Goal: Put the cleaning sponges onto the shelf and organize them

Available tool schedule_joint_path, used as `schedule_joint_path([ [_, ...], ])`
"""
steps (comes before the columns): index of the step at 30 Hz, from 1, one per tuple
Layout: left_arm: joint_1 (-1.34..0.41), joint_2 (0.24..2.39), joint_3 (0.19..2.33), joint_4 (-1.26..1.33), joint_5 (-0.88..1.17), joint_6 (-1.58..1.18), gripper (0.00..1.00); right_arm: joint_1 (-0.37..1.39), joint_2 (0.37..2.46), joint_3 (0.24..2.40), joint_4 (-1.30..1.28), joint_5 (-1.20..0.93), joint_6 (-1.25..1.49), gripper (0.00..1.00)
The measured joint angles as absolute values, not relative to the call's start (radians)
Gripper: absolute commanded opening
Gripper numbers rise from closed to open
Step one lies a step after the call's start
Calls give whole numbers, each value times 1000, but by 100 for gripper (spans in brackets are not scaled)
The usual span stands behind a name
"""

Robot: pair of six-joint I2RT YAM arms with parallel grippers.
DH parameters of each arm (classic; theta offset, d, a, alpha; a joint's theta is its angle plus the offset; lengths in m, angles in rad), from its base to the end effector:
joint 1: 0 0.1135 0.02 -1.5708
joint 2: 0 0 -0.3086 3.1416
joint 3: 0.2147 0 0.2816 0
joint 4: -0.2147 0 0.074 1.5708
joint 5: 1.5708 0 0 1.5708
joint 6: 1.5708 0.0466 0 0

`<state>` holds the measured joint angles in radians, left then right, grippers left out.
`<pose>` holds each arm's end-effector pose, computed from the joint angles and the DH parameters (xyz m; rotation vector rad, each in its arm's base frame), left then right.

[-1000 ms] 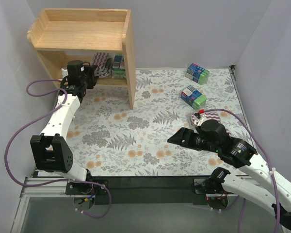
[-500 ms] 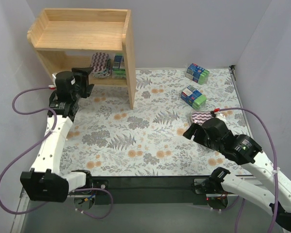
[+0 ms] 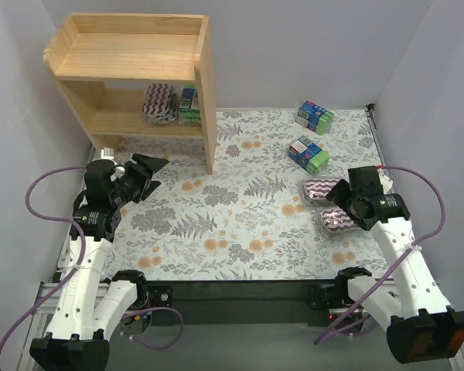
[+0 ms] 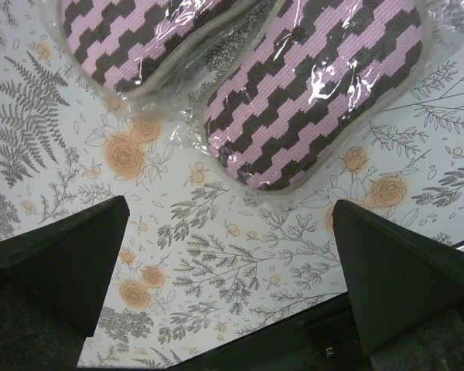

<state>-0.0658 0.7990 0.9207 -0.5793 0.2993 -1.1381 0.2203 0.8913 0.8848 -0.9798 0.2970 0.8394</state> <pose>0.1756 -0.0253 0.3752 -0.9315 1.9654 -1.0321 0.1660 0.0232 0.3129 0.8661 2.3397 0.0572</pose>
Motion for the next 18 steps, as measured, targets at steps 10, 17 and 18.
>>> schedule_joint_path([
  [10,-66,717,833,-653,472,-965,81,-122,978,725,-817,78,745,98],
  [17,-66,709,812,-695,533,-885,81,-183,1014,574,-686,-33,751,83],
  [18,-66,709,811,-706,534,-873,81,-183,1014,567,-663,-42,752,81],
])
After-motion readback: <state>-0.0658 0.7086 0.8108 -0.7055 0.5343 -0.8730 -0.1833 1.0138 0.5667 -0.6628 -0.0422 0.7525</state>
